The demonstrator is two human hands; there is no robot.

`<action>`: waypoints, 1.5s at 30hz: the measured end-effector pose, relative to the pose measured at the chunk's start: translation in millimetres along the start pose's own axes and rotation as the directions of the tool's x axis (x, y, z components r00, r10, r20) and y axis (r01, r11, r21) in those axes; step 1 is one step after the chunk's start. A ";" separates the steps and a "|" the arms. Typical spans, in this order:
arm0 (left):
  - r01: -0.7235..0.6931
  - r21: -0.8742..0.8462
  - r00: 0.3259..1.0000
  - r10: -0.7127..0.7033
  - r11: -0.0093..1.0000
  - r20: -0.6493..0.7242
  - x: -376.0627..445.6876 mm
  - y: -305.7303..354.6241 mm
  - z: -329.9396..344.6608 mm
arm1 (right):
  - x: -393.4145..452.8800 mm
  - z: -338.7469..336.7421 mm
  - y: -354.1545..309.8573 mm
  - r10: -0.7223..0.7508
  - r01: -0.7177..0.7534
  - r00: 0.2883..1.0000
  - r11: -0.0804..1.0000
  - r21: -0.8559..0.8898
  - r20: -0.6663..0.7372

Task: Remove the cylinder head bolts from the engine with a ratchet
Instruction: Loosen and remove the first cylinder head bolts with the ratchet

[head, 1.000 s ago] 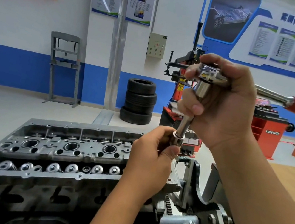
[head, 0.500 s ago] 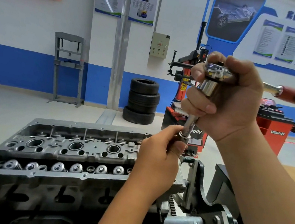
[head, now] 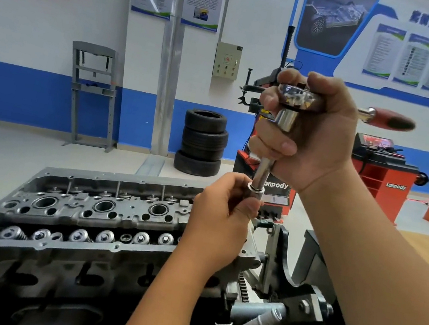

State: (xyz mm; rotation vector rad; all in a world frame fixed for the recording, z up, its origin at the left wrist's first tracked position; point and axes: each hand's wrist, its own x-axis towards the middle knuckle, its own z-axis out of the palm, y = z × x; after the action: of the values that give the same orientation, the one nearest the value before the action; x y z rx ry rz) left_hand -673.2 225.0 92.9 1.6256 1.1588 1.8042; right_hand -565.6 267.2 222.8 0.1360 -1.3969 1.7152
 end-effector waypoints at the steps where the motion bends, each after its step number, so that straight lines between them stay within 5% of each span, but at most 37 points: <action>1: 0.004 -0.014 1.000 -0.004 1.000 0.000 0.1 0.0 -0.6 | -2.0 1.1 2.7 -0.032 0.031 0.999 0.998 -0.046 -0.021; 7: 0.006 -0.067 0.999 -0.008 0.998 -0.032 -1.5 1.4 -0.1 | -11.0 12.0 16.4 -0.326 0.233 0.927 0.887 -0.398 -0.184; 12: -0.069 0.094 0.997 0.067 0.993 0.034 -3.4 3.2 -1.5 | 2.6 16.6 3.5 0.060 -0.062 0.998 0.979 -0.196 -0.017; 15: -0.095 0.174 0.995 0.095 0.980 0.006 -5.4 5.2 4.2 | 6.3 13.0 1.4 0.102 -0.107 0.994 0.986 -0.130 -0.047; 18: -0.081 0.173 0.996 0.086 0.982 -0.023 -4.7 2.7 7.5 | 0.1 13.7 10.1 -0.085 0.040 0.972 0.979 -0.201 -0.219; 23: -0.073 0.212 0.995 0.084 0.975 -0.047 -4.0 4.2 12.7 | -8.5 10.3 21.5 -0.544 0.340 0.788 0.774 -0.534 -0.288; 29: -0.077 0.128 0.993 0.064 0.989 0.103 -4.3 5.0 0.9 | -3.9 12.5 8.4 -0.100 0.074 0.989 0.972 -0.221 -0.109; 32: -0.077 0.204 0.997 0.075 0.976 0.016 -5.8 4.8 7.6 | -4.7 11.2 5.0 -0.075 0.055 0.986 0.989 -0.134 -0.149; 39: -0.075 0.259 0.995 0.091 0.963 -0.051 -5.5 1.5 13.5 | -20.5 5.9 12.6 -0.280 0.191 0.937 0.911 -0.366 -0.210; 45: -0.117 0.171 0.990 0.101 0.978 0.097 -7.0 2.7 4.8 | -8.0 3.8 -2.3 0.080 -0.088 0.991 0.993 -0.074 -0.111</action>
State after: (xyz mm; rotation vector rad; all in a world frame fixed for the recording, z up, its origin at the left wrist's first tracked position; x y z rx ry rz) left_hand -666.6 219.4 90.8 1.8840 1.2419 1.7172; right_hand -560.9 259.5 221.2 -0.0595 -1.4042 1.7072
